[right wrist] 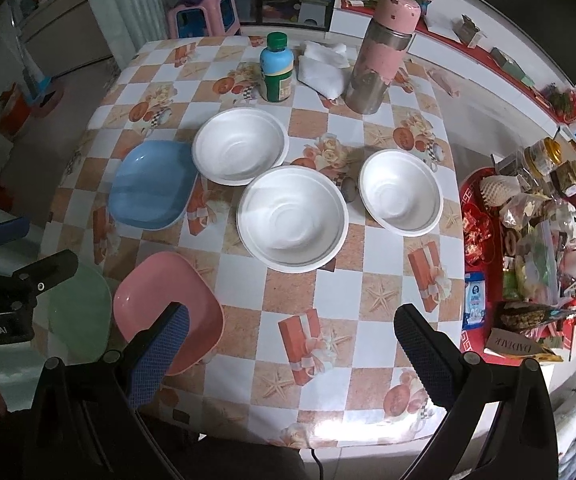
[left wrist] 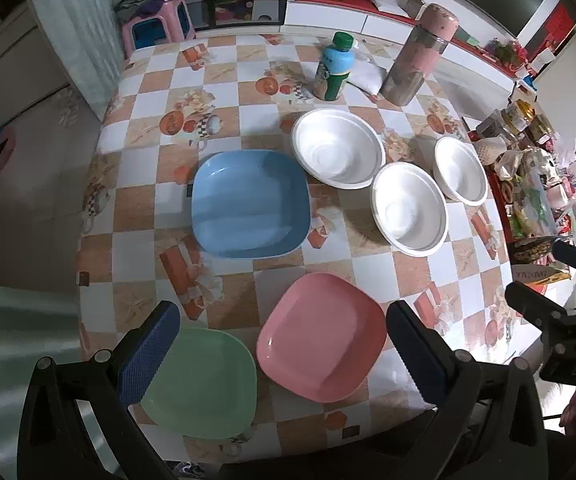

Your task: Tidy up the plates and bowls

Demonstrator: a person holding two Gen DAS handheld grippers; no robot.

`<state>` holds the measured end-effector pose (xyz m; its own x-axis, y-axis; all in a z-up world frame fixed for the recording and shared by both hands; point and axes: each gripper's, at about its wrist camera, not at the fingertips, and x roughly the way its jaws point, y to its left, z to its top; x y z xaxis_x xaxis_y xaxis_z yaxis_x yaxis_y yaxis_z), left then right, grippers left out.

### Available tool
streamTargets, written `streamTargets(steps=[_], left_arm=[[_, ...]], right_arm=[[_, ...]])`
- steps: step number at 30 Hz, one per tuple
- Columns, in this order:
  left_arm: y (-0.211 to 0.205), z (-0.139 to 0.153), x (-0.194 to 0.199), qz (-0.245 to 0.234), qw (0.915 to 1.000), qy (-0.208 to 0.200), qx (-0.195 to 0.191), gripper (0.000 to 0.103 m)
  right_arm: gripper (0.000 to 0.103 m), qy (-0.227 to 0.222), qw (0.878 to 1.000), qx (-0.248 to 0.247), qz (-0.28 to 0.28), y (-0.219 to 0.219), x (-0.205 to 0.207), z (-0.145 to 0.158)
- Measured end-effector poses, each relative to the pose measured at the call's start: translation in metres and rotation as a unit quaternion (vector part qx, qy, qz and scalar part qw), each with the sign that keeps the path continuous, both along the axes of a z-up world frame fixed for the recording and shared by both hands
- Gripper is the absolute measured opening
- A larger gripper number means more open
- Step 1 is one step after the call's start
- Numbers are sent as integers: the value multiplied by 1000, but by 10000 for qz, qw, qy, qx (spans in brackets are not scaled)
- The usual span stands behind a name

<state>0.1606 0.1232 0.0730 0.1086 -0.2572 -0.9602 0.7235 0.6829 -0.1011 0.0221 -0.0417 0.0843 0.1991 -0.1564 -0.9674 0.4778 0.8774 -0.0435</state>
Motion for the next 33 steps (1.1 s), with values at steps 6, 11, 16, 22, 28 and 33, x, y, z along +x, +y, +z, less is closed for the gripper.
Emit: streamTargets(steps=[6, 11, 16, 22, 28, 33], left_arm=[[2, -1, 1, 20, 10000, -9, 38, 103], [-2, 0, -2, -127, 9999, -92, 71, 103], [-6, 0, -3, -196, 9997, -109, 77, 103], [-5, 0, -3, -204, 9997, -118, 88, 103], [-5, 0, -1, -184, 9997, -144, 113, 103], [2, 4, 17, -6, 9999, -140, 93, 103]], right_arm=[[103, 30, 10000, -9, 40, 1, 1, 0], [103, 13, 10000, -17, 43, 3, 2, 0], [103, -24, 10000, -7, -31, 3, 2, 1], [103, -21, 10000, 9, -85, 1, -2, 1], [103, -20, 9999, 45, -99, 4, -3, 0], [103, -97, 9999, 82, -54, 10, 3, 0]])
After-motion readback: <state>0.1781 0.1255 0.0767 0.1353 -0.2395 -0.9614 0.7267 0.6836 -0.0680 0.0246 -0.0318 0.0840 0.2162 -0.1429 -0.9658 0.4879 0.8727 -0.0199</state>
